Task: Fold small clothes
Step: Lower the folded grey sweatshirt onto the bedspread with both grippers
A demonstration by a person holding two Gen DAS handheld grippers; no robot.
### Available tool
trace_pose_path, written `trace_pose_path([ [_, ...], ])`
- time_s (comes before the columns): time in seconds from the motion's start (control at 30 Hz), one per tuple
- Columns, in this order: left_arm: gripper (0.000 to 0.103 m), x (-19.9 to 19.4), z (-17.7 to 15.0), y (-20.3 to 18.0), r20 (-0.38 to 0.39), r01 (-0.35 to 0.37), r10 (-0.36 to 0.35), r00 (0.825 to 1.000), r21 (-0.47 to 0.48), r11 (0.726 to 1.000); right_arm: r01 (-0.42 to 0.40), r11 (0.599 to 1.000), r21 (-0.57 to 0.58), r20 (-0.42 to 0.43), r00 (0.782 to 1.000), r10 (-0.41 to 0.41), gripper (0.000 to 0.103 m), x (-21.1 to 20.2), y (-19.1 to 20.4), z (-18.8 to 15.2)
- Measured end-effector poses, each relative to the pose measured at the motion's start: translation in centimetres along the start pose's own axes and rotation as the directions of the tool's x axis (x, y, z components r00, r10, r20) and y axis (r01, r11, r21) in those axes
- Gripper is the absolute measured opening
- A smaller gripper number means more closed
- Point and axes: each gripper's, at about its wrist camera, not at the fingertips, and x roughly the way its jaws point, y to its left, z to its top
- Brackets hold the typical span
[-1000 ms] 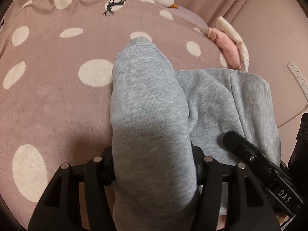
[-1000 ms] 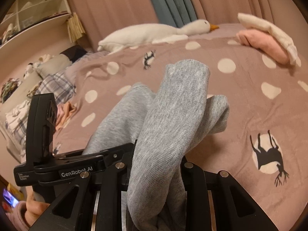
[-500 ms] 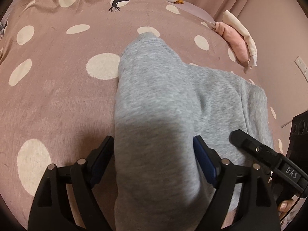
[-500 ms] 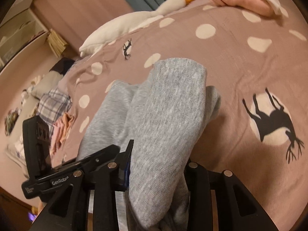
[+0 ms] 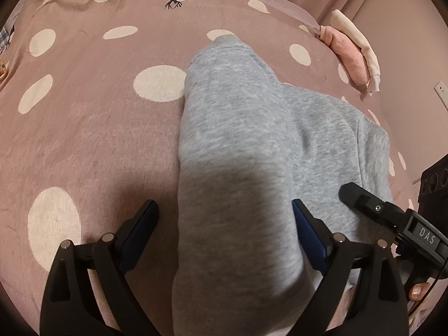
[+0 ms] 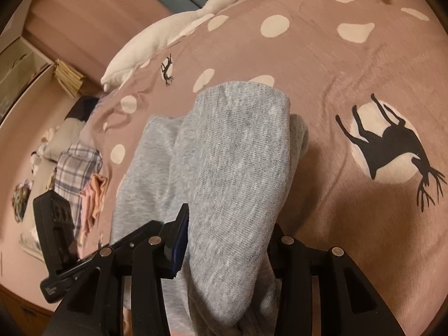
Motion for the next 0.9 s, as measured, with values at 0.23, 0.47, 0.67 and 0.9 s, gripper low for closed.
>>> trace_pose_path([
  [0.23,0.102,0.08,-0.26,0.13,-0.002,-0.021,0.021,1.000,-0.011,1.000,0.035,0.999,0.009,-0.014,0.999,-0.035,0.057,-0.12,-0.45,-0.03],
  [0.47,0.103,0.14,-0.30,0.09,-0.012,-0.041,0.041,0.999,-0.017,0.999,0.052,0.999,0.012,-0.019,0.998,-0.052,0.064,-0.29,-0.95,-0.04],
  [0.67,0.103,0.02,-0.47,0.07,-0.018,-0.049,0.049,0.999,-0.023,0.999,0.062,0.998,0.009,-0.022,0.998,-0.062,0.065,-0.37,-0.75,0.03],
  [0.9,0.103,-0.63,-1.03,0.28,-0.020,-0.052,0.052,0.998,-0.027,0.998,0.059,0.998,0.021,-0.017,0.998,-0.059,0.066,-0.64,-0.96,0.06],
])
